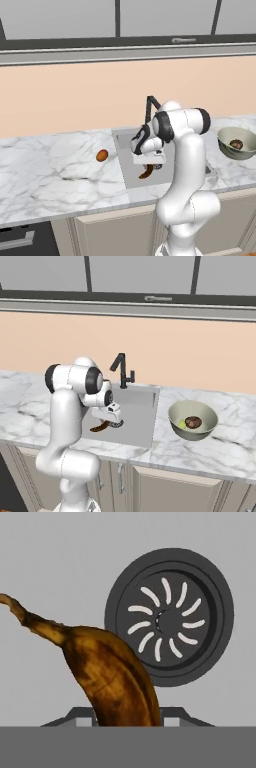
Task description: There is a mixed pile of frozen fruits and vegetables on the counter. Locate all the frozen vegetables and place the items in a bowl on the counter. Take all the frozen fruits and defrost them in a running sink.
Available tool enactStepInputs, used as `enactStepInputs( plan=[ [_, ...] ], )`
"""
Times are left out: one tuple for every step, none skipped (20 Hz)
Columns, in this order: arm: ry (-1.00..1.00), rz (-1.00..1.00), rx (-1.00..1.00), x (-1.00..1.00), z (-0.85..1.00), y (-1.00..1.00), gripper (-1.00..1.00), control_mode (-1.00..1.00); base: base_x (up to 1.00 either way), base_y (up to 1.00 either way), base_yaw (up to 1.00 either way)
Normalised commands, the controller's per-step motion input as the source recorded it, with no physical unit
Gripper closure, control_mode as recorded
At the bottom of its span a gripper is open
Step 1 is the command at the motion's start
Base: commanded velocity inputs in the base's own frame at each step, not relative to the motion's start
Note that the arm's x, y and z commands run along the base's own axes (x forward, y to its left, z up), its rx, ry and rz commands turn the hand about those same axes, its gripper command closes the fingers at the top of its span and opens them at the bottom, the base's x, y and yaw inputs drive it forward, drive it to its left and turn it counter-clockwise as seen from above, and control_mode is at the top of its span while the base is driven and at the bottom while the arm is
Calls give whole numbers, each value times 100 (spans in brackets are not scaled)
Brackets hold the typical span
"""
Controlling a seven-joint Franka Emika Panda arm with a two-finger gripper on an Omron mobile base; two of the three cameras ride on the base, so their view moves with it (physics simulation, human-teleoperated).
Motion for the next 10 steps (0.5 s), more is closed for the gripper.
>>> enactStepInputs(
  plan=[
    [0,0,0,5,-21,0,100,-100,0,0,0],
    [0,0,0,4,-21,0,100,-100,0,0,0],
    [0,0,0,4,-21,0,-100,-100,0,0,0],
    [0,0,0,5,-21,0,-100,-100,0,0,0],
    [0,0,0,5,-19,0,-100,-100,0,0,0],
    [0,0,0,4,-9,0,-100,-100,0,0,0],
    [0,0,1,2,0,-2,-100,-100,0,0,0],
    [0,0,1,0,4,-1,-100,-100,0,0,0],
    [2,0,0,0,16,0,-100,-100,0,0,0],
    [0,0,0,-3,24,0,-100,-100,0,0,0]
  ],
)
